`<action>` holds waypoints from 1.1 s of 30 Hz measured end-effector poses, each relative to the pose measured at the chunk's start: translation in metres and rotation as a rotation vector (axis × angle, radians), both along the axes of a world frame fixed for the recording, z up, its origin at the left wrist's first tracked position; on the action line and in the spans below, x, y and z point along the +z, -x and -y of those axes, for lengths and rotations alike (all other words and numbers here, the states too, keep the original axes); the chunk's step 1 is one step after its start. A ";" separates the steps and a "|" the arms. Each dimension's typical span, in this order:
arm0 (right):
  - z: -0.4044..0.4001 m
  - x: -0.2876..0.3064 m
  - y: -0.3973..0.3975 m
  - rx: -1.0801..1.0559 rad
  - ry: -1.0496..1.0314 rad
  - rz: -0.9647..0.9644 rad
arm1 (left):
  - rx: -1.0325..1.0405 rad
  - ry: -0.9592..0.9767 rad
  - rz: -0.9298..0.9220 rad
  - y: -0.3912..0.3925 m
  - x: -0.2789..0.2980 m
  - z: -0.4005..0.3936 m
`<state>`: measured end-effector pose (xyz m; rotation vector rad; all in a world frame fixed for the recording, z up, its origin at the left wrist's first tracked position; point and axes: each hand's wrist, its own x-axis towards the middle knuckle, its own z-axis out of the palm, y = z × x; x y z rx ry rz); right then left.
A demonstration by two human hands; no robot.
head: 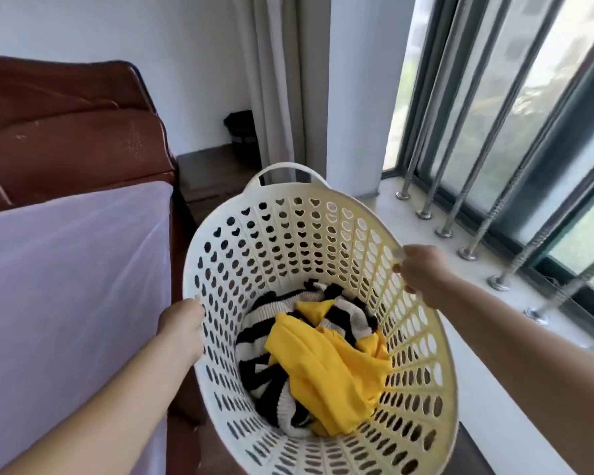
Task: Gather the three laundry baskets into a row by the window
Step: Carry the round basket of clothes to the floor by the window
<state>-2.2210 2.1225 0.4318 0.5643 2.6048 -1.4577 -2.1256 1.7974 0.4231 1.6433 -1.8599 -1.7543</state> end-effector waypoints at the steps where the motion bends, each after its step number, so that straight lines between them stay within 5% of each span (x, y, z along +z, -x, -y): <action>1: 0.010 -0.003 0.020 -0.004 0.003 -0.005 | -0.004 0.004 0.002 0.020 -0.002 0.013; 15: 0.108 -0.072 0.283 -0.018 0.082 0.041 | -0.015 0.046 0.086 0.269 -0.060 0.095; 23: 0.158 -0.129 0.402 0.066 -0.084 0.103 | -0.035 0.028 0.175 0.390 -0.150 0.148; 33: 0.213 -0.291 0.507 0.061 -0.244 0.197 | -0.153 -0.009 0.331 0.517 -0.314 0.200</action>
